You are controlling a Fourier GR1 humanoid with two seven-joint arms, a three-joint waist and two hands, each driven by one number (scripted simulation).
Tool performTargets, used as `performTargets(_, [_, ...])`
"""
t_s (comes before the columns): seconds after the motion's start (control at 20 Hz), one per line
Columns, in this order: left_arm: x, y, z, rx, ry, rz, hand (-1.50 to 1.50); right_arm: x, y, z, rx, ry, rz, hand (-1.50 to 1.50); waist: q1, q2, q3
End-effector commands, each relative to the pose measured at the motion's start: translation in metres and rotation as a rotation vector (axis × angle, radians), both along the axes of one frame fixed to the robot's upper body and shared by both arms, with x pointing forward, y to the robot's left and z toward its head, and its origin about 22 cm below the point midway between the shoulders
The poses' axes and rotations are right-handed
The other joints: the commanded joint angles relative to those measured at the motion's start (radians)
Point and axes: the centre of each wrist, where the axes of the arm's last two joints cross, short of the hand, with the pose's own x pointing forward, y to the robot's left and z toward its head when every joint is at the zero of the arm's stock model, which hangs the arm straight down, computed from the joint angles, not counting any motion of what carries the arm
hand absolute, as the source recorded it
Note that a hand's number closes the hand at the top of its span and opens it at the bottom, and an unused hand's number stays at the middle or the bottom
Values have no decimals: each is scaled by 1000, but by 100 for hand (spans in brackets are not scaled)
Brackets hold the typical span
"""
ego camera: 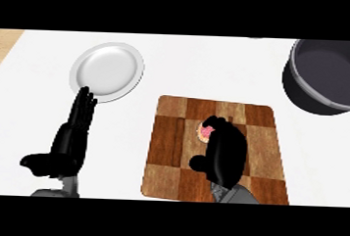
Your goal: Pick the cupcake from the cutting board and place it in the pot
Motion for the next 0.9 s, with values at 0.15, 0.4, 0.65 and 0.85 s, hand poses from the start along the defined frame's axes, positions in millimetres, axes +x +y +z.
performTargets(0.15, [6, 1, -15, -18, 8, -3, 0, 7, 11, -18, -60, -53, -56, 150, 2, 9, 1])
performTargets(0.4, [3, -4, 0, 5, -7, -60, 0, -10, -20, -34, -194, 257, 577, 150, 61, 30, 2])
performTargets(0.65, [-6, 4, -13, -3, 5, -14, 0, -2, -78, -13, -216, 262, 889, 150, 20, 15, 2])
performTargets(0.85, [-1, -2, -8, -9, 4, 4, 0, 26, -120, 32, -229, 88, 942, 150, -2, 8, 2])
